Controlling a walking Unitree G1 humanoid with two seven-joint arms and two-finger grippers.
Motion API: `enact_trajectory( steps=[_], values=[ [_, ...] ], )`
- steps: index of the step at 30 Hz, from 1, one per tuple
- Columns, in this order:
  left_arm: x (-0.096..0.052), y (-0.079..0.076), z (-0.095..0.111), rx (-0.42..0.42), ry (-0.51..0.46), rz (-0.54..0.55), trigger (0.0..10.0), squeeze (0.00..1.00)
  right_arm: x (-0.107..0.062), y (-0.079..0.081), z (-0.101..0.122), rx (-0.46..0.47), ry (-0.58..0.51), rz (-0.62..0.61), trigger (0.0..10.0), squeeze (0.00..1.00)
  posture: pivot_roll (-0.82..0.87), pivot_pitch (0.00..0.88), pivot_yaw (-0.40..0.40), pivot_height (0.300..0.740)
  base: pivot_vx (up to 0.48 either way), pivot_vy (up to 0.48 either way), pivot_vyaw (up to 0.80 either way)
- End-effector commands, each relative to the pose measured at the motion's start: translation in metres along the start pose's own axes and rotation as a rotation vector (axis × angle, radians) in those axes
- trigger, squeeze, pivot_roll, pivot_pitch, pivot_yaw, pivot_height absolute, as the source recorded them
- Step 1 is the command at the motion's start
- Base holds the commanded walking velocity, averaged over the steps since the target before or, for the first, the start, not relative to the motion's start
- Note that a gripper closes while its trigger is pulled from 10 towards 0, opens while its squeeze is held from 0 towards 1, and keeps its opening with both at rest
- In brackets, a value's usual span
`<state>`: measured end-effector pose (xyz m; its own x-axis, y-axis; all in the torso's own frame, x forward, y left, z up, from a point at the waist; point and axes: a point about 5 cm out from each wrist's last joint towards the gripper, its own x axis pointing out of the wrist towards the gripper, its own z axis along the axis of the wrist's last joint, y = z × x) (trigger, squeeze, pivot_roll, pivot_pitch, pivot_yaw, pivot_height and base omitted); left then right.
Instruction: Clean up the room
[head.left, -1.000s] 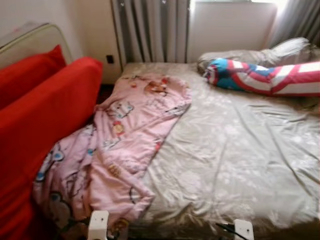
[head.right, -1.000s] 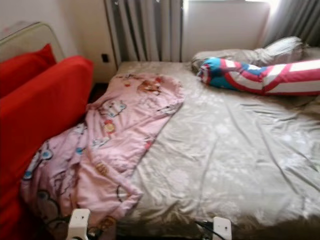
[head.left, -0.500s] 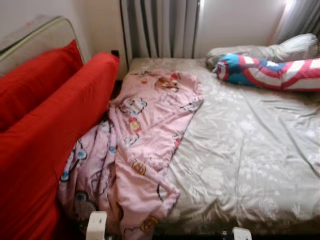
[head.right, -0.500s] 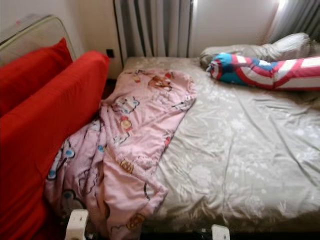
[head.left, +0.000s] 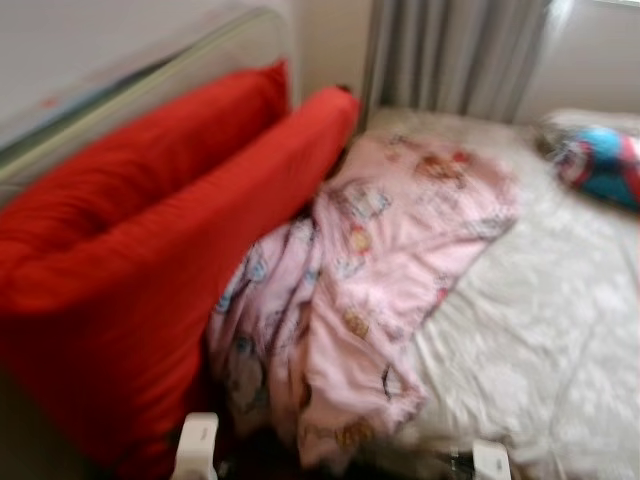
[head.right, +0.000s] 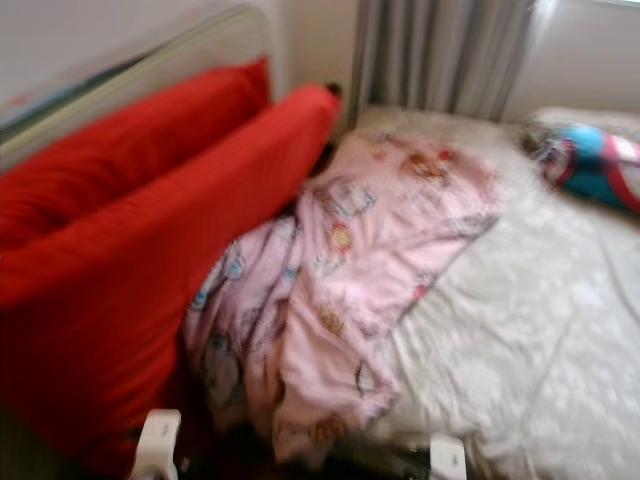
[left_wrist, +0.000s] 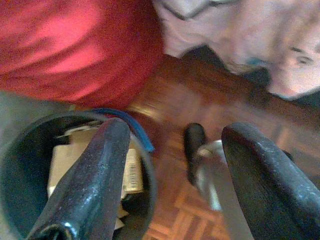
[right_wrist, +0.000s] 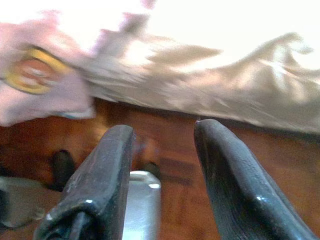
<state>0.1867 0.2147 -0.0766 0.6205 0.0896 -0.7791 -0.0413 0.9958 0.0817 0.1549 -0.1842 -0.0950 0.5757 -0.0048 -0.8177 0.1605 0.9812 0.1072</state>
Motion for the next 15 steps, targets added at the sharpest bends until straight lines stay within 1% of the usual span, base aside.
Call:
enact_trajectory(
  steps=[1, 3, 4, 11, 14, 15],
  values=[
    [0.0001, -0.006, -0.0025, -0.002, 0.011, -0.016, 10.0, 0.0, -0.0019, -0.006, -0.0051, 0.009, 0.019, -0.016, 10.0, 0.0, -0.04, 0.025, -0.01, 0.74, 0.0, 0.0, 0.56],
    [0.0001, -0.0059, -0.0025, -0.001, 0.011, -0.016, 10.0, 0.0, -0.0018, -0.0054, -0.0055, 0.008, 0.021, -0.015, 10.0, 0.0, -0.04, 0.025, -0.01, 0.74, 0.0, 0.0, 0.5],
    [0.0001, -0.006, -0.0024, -0.003, 0.009, -0.016, 10.0, 0.0, -0.0019, -0.005, -0.0063, 0.025, 0.023, -0.021, 10.0, 0.0, -0.04, 0.025, -0.011, 0.74, 0.0, 0.0, 0.0],
    [0.0001, -0.007, -0.0016, -0.017, -0.002, -0.024, 10.0, 0.0, -0.0019, -0.0035, -0.0081, 0.03, 0.03, -0.023, 10.0, 0.0, -0.04, 0.024, -0.014, 0.74, 0.0, 0.0, 0.0],
    [0.0001, -0.0072, -0.0016, -0.017, -0.002, -0.024, 10.0, 0.0, -0.002, -0.0045, -0.0077, 0.03, 0.029, -0.025, 10.0, 0.0, -0.04, 0.024, -0.014, 0.74, 0.0, 0.0, 0.0],
    [0.0001, -0.0073, -0.0016, -0.018, -0.003, -0.025, 10.0, 0.0, -0.0024, -0.0075, -0.007, 0.03, 0.026, -0.027, 10.0, 0.0, -0.04, 0.024, -0.014, 0.74, 0.0, 0.0, 0.0]
  ],
)
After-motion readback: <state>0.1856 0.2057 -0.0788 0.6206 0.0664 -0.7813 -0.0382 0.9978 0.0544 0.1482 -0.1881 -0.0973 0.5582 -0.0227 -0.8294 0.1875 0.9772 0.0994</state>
